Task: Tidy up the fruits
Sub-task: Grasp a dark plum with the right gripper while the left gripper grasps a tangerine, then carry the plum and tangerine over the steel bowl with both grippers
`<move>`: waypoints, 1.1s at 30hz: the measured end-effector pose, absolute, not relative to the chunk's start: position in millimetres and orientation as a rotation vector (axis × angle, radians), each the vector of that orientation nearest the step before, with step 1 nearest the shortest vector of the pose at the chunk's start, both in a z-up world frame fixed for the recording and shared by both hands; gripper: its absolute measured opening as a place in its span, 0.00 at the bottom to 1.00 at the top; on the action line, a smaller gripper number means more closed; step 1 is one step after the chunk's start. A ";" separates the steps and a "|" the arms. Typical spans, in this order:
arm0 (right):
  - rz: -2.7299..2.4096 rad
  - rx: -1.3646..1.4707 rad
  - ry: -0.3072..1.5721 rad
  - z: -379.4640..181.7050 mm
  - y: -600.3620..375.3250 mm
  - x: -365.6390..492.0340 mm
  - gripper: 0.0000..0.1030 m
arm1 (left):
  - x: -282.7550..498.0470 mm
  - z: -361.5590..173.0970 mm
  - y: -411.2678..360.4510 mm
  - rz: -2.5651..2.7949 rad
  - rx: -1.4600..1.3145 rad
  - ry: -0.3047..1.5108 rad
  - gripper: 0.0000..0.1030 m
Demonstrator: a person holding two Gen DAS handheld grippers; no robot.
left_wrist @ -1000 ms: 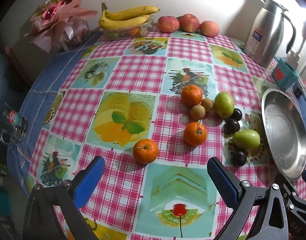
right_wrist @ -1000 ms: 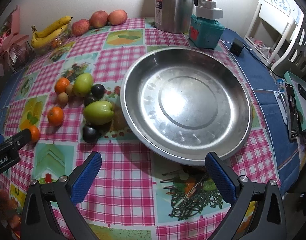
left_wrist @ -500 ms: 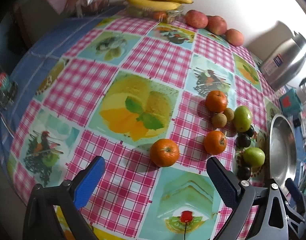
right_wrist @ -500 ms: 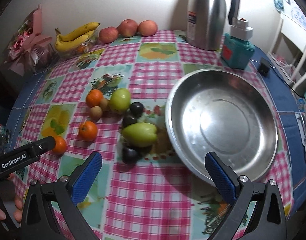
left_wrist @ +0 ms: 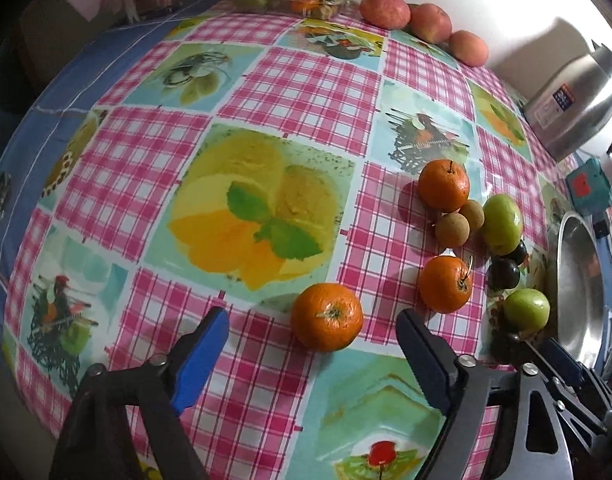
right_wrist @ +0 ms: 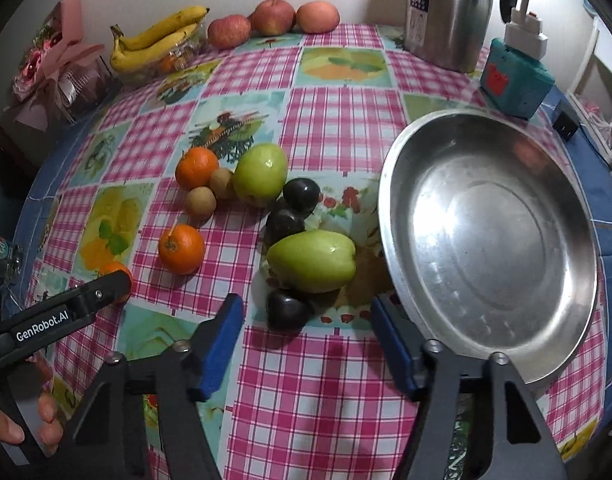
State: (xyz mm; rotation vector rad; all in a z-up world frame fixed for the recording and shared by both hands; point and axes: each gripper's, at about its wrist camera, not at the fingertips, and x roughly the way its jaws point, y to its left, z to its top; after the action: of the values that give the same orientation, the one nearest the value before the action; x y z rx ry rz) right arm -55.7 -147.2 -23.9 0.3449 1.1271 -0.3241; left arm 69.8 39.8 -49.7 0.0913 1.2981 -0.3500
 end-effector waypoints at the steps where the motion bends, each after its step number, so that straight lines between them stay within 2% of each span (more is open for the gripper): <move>1: -0.317 0.350 1.135 -26.7 -147.2 -54.1 0.57 | 70.8 -51.4 36.5 -0.355 0.104 1.298 0.80; 3: -0.309 0.357 1.150 -31.4 -147.1 -50.6 0.49 | 71.6 -53.7 31.9 -0.366 0.112 1.301 0.76; 6: -0.305 0.370 1.172 -37.1 -148.1 -47.3 0.42 | 72.8 -54.6 30.8 -0.374 0.122 1.302 0.70; 11: -0.298 0.380 1.189 -42.9 -146.4 -45.2 0.36 | 75.3 -60.2 26.2 -0.387 0.124 1.317 0.52; 13: -0.292 0.387 1.193 -44.8 -145.3 -44.3 0.35 | 75.7 -60.7 26.3 -0.391 0.121 1.319 0.43; 15: -0.293 0.393 1.197 -46.4 -144.5 -42.5 0.33 | 74.2 -58.6 28.2 -0.392 0.122 1.316 0.38; 18: -0.287 0.406 1.196 -46.5 -145.0 -41.6 0.28 | 72.5 -57.1 30.6 -0.402 0.119 1.320 0.38; 33: -0.267 0.410 1.103 -16.0 -139.4 -47.7 0.27 | 67.7 -23.1 36.6 -0.368 0.095 1.264 0.38</move>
State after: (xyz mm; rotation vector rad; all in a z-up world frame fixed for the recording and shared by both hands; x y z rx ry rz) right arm -47.7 -139.4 -16.0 0.4105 1.1029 -0.2669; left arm 67.7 36.6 -23.1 0.0948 1.2645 -0.3681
